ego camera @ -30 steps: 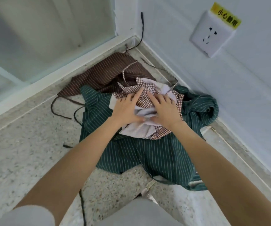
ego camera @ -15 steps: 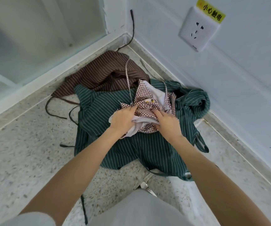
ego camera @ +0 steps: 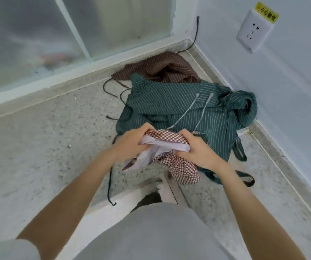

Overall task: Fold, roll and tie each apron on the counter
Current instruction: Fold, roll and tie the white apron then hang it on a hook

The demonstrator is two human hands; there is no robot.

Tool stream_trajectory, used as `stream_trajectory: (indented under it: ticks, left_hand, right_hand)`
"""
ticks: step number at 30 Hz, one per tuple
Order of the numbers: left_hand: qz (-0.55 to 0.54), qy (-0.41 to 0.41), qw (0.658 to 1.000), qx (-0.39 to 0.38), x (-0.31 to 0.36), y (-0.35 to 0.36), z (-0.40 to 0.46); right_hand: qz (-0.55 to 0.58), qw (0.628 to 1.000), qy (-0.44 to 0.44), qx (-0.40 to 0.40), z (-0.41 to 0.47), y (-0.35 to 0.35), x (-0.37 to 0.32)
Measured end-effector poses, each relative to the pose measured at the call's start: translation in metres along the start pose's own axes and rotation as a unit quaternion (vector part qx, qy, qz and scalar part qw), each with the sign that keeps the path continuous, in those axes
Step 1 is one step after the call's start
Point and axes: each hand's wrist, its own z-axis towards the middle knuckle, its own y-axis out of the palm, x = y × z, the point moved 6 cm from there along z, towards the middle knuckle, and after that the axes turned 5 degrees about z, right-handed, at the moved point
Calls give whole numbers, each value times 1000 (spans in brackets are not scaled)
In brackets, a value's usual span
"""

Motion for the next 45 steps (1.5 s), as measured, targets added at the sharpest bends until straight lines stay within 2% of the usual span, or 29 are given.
stream_trajectory:
  ticks: [5, 8, 13, 19, 24, 26, 31, 35, 38, 40, 42, 45]
  left_hand:
    - [-80, -98, 990, 69, -20, -4, -126]
    - [-51, -157, 980, 110, -33, -17, -186]
    - [27, -221, 960, 171, -60, -39, -290]
    - [68, -285, 941, 169, -100, -58, -371]
    - [18, -297, 938, 176, -149, -89, -418]
    - [16, -280, 942, 185, -170, -105, -427]
    - [78, -291, 932, 200, -244, -162, -452]
    - [203, -262, 909, 253, -279, -208, -468]
    - [204, -231, 901, 305, -299, -227, -477]
    - [211, -236, 884, 345, -314, -234, -483]
    - [228, -234, 866, 379, -322, -239, -486]
    - [253, -197, 849, 420, -325, -241, -484]
  right_hand:
    - [58, 991, -19, -119, -17, 84, -49]
    - [76, 982, -41, -169, -14, 124, -80]
    - [31, 969, -105, -221, -2, 197, -141]
    - [0, 956, -146, -253, 35, 267, -193]
    - [-50, 951, -199, -232, 78, 324, -237]
    - [-54, 953, -187, -233, 95, 341, -250]
    - [-54, 966, -174, -185, 151, 387, -288]
    - [-53, 978, -179, -96, 193, 404, -315]
    - [-69, 984, -160, -21, 220, 410, -318]
    - [-50, 990, -128, 17, 234, 411, -313]
    - [-38, 993, -107, 22, 241, 414, -308]
    - [-84, 992, -89, 2, 240, 430, -302]
